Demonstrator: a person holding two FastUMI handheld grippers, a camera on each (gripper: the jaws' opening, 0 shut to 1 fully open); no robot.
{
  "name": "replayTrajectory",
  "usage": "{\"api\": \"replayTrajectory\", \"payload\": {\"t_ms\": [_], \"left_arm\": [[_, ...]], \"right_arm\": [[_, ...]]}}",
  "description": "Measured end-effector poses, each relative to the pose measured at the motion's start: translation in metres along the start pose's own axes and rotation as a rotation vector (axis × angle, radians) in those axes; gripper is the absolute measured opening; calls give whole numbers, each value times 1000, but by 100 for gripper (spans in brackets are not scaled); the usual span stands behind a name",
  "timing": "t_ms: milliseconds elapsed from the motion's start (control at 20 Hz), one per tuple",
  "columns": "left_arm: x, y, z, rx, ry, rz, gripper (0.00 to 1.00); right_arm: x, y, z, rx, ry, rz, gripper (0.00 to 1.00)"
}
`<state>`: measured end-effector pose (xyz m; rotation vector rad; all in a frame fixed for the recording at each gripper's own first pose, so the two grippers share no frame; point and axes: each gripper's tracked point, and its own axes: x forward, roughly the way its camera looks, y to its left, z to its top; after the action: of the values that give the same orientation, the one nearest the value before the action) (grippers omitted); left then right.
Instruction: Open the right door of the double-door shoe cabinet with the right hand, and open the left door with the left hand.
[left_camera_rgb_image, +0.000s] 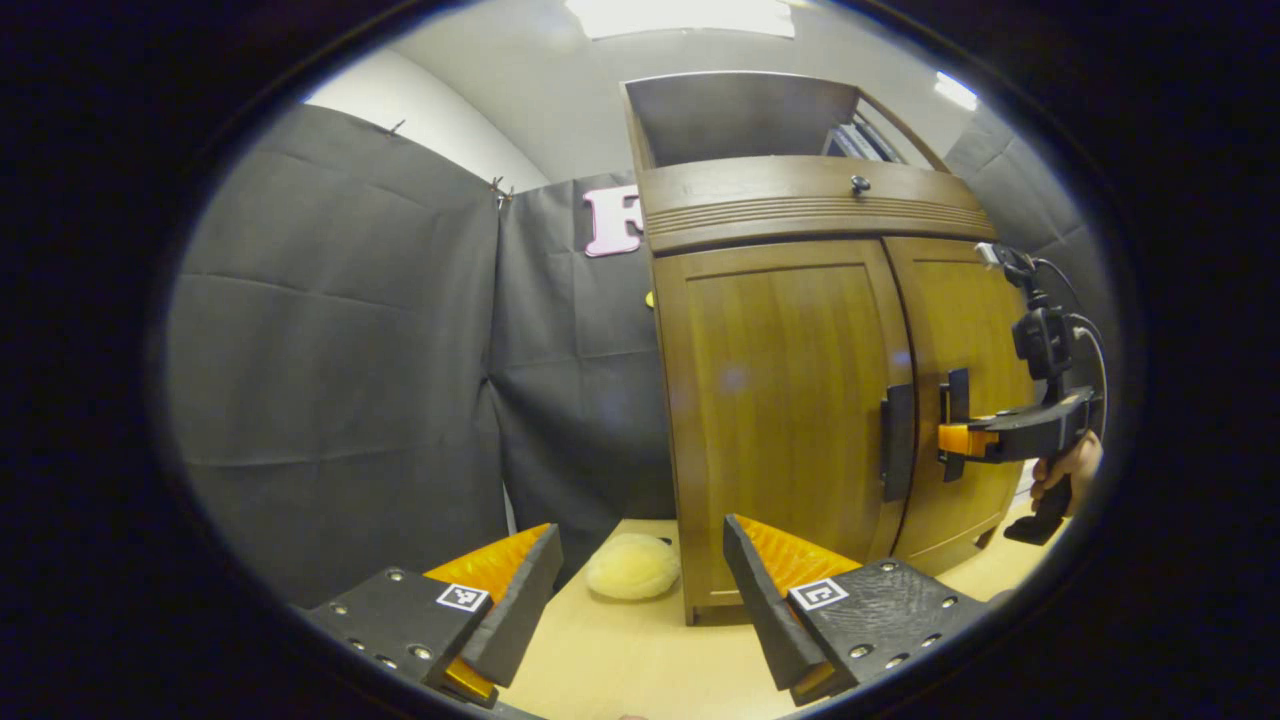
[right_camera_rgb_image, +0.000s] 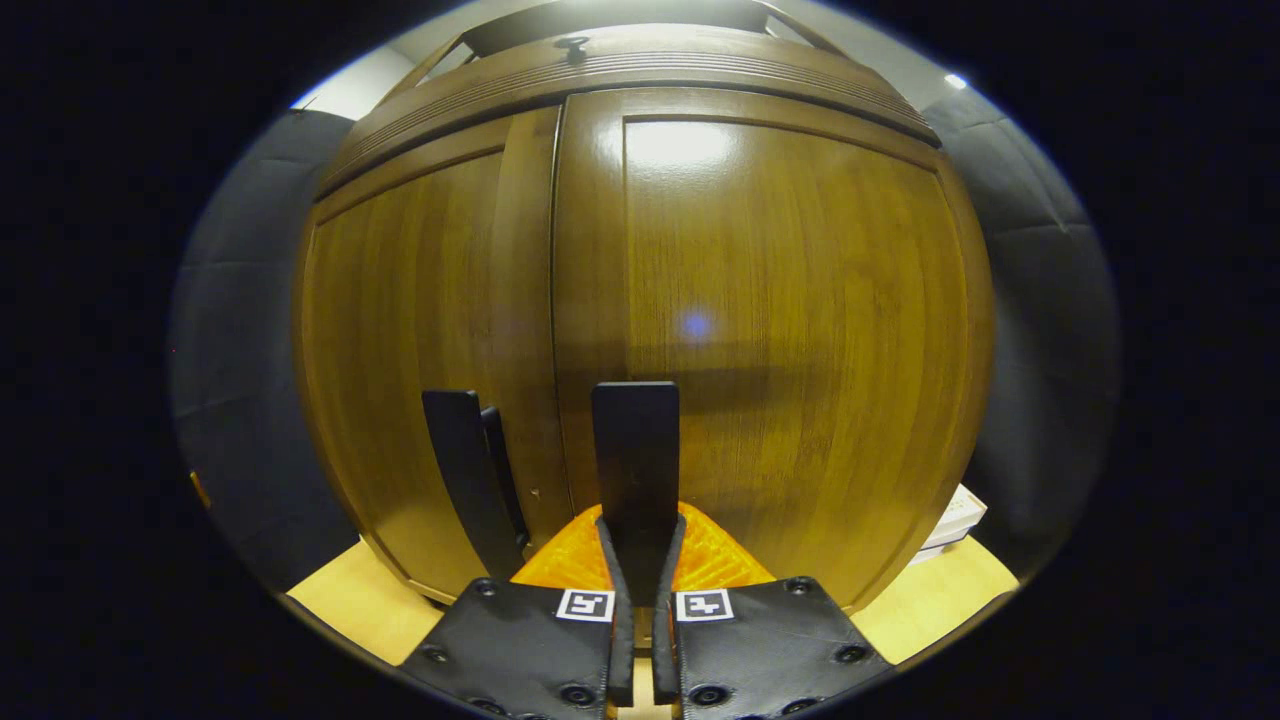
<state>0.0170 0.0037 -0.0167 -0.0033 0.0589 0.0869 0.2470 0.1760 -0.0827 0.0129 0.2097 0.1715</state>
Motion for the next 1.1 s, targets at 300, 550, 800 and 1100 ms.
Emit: {"api": "replayTrajectory", "payload": {"t_ms": [300, 550, 800, 1100], "left_arm": [[-1, -2, 1, -12, -11, -28, 93], [-5, -7, 6, -3, -33, -60, 93], [-6, -11, 9, 3, -45, -86, 93], [1, -20, 11, 15, -41, -130, 93]], "right_arm": [[-16, 0, 15, -4, -14, 72, 9], [-8, -1, 12, -6, -11, 125, 8], [-8, -2, 15, -6, 3, 174, 8], [-14, -4, 25, -3, 6, 203, 12]]}}
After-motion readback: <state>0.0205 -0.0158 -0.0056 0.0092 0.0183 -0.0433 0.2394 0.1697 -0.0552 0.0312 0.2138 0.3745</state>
